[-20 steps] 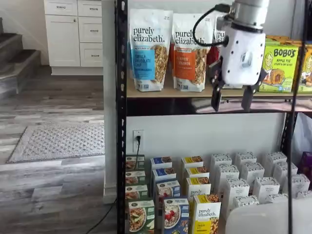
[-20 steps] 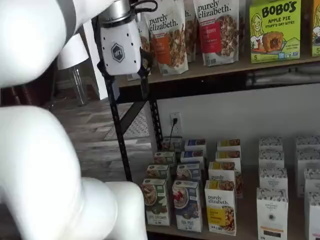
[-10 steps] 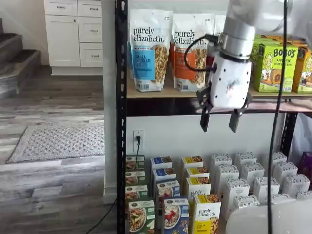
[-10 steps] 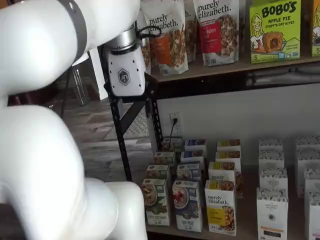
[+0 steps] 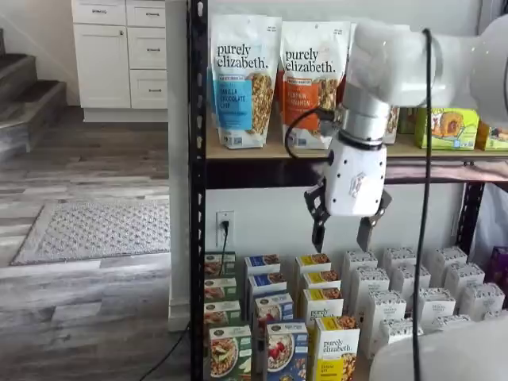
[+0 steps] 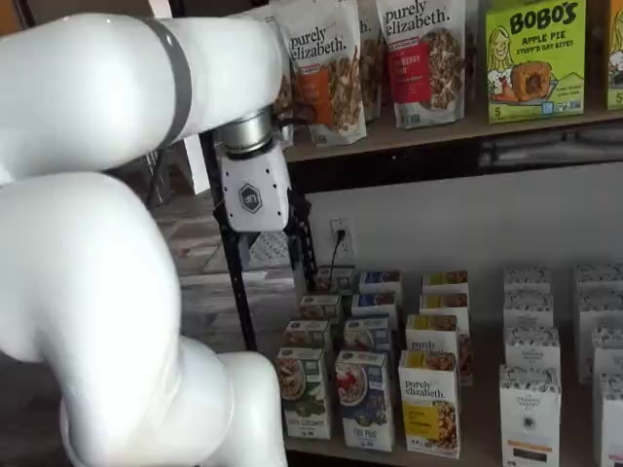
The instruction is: Pick up the blue and white box that is on the bottom shelf, the second box from the left
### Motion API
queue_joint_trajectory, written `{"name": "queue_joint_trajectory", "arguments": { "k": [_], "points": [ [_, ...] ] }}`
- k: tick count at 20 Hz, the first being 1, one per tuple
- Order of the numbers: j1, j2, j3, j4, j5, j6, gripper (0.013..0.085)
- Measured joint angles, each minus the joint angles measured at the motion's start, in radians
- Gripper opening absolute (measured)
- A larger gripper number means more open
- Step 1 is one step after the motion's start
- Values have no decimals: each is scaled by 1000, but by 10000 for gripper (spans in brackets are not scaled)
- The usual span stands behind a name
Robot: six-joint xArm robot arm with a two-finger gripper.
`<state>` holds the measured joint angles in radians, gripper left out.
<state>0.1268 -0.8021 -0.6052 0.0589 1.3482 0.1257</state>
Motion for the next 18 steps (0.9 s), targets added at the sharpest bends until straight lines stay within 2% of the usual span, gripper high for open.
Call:
{"name": "queue_joint_trajectory", "arguments": {
  "k": [5,18],
  "points": [
    [28,62,55,-9,-104,25,850],
    [61,201,136,4,-341,42,850]
  ]
}}
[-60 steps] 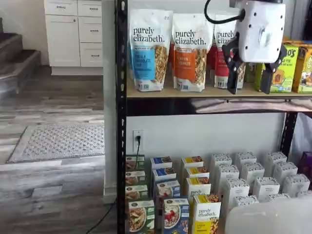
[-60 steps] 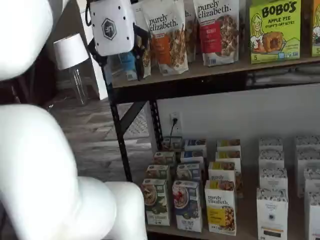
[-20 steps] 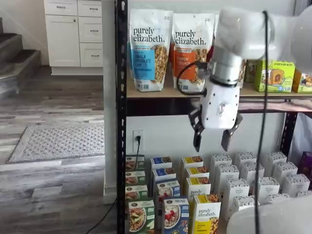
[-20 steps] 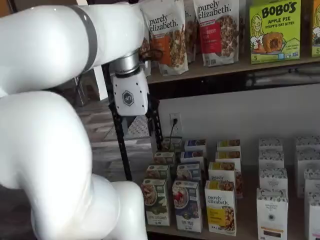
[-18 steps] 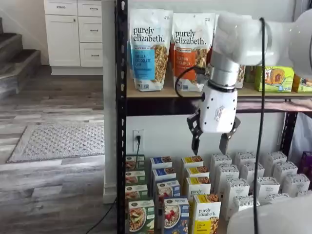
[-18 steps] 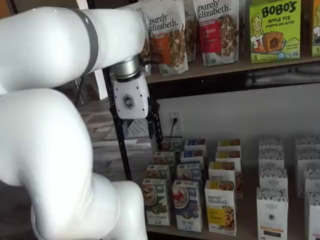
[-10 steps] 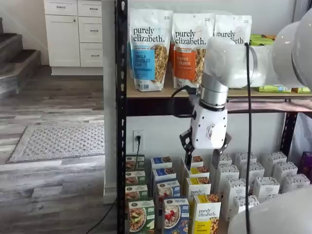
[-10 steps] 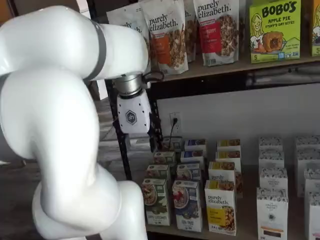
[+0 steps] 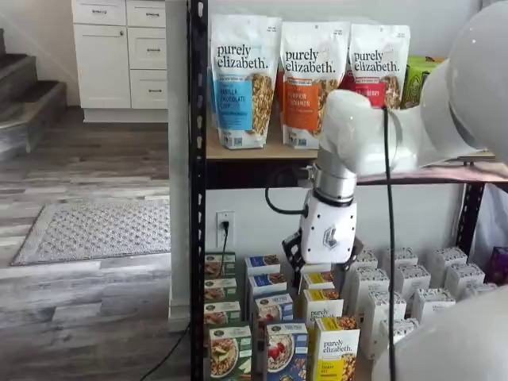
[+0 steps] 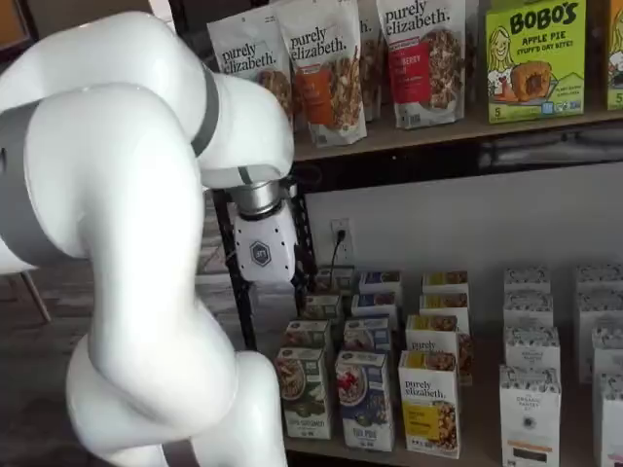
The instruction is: Pick up the blue and white box that is on the bottom shelf, the second box from the left
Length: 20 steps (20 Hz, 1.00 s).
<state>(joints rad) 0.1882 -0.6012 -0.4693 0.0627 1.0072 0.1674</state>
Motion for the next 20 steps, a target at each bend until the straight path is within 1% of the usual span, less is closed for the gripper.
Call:
{"name": "queue_joint_trajectory", "arguments": {
  "k": [6,11,15,20],
  "points": [
    [16,63,32,-10,-112,15,850],
    [26,122,67,-27,-229,33,850],
    [30,174,76,-19,-289,29,850],
    [27,267,71,10,-366,0,850]
  ]
}}
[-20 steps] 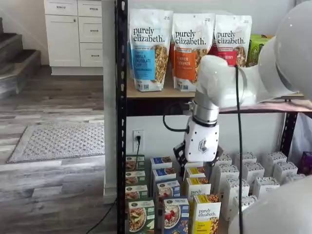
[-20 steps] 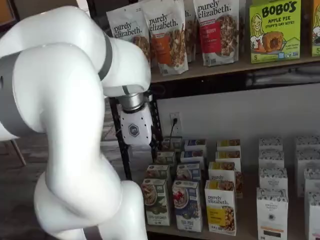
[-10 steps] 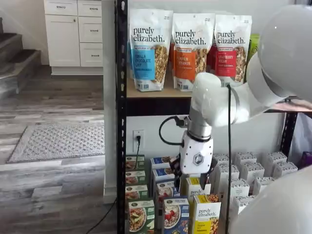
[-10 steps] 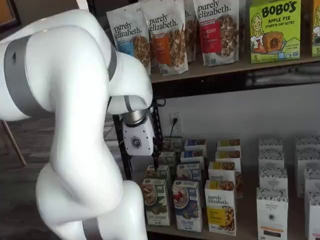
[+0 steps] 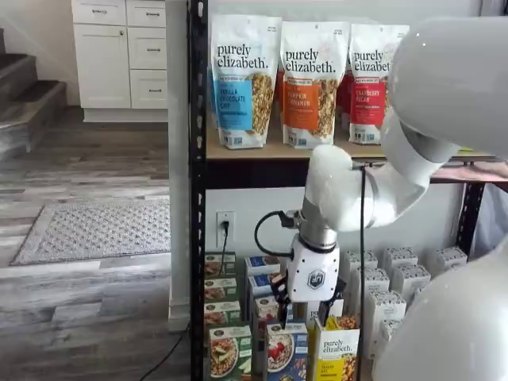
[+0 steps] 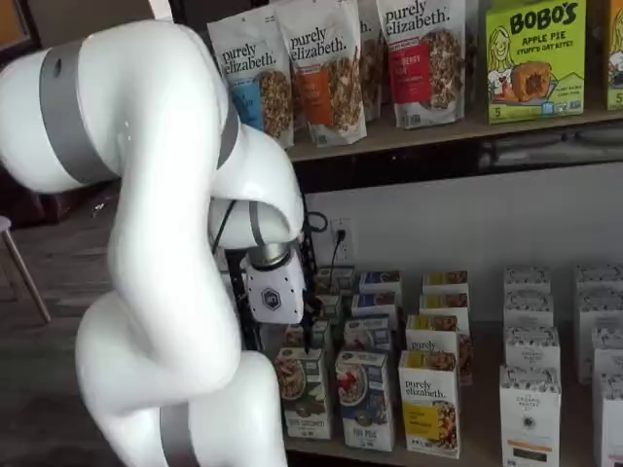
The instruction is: Pick up the blue and white box that is on the bottom shelf, the second box from the left
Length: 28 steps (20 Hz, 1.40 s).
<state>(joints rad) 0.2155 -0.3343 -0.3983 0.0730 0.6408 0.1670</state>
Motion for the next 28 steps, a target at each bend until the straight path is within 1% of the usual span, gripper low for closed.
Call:
{"name": "queue_joint_trajectory", "arguments": {
  "k": [7,12,16,17,18,22,28],
  "points": [
    [-29,146,-35,28,-134,-59,850],
    [-51,241,-80,43,-192,-99,850],
    [-68,321,-121,30,-224,-106,850],
    [-70,330,-125,22,-228,-101,850],
    [-75,345,-132,4,-237,-90,850],
    [-94,402,-152,-30,-283,-79,850],
    [-112,500,-204,-22,-325,-107,850]
  ]
}}
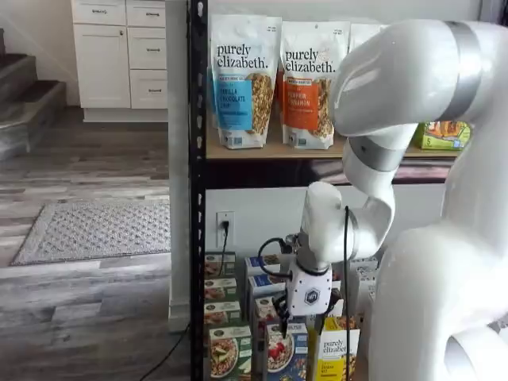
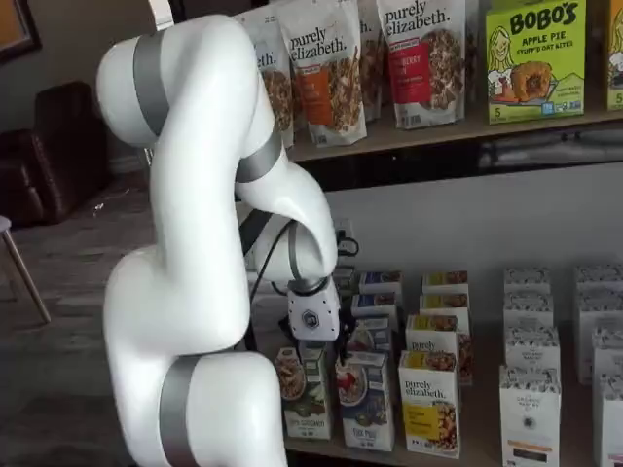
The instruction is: Pick up the blue and white box that is on the bottom shelf, the second box from the left
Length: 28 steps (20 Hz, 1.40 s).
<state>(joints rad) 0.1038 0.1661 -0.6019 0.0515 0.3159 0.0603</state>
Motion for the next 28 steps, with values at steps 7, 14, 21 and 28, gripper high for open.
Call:
{"name": "queue_joint_trajectory", "arguments": {
  "k": [7,14,21,28],
  "points": [
    [0,107,-73,4,-33,-5,850],
    [2,202,-153,-39,-46,37,850],
    [-12,293,-243,-83,-42,67,850],
    [-25,372,-322,-98,-49,67,850]
  ]
}}
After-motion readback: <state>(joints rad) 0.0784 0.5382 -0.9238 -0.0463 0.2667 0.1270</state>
